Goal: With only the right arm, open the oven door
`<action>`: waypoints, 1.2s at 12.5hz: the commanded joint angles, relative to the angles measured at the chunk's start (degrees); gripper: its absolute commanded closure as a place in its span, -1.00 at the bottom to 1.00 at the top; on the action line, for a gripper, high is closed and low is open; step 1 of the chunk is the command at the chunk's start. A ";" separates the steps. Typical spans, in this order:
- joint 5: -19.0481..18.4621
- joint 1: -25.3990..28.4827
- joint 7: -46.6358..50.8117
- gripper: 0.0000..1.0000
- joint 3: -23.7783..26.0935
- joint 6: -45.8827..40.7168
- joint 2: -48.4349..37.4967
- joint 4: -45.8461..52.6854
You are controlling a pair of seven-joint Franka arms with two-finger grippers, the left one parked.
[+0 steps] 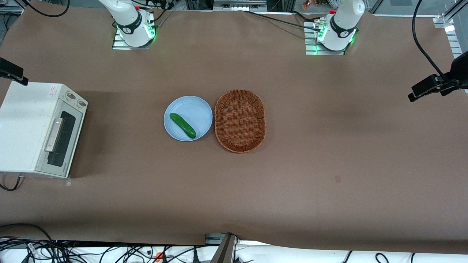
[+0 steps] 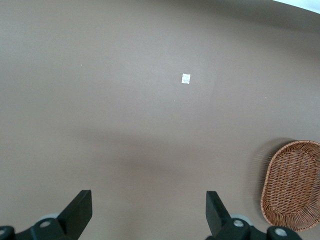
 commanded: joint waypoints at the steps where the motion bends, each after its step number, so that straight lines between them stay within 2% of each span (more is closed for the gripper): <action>1: 0.35 0.02 0.56 -1.00 0.29 -0.73 0.01 0.47; 9: 0.35 0.11 -0.06 -1.00 0.37 -0.90 0.18 0.30; 15: -0.26 2.21 -0.50 -1.00 0.37 -4.76 1.49 0.29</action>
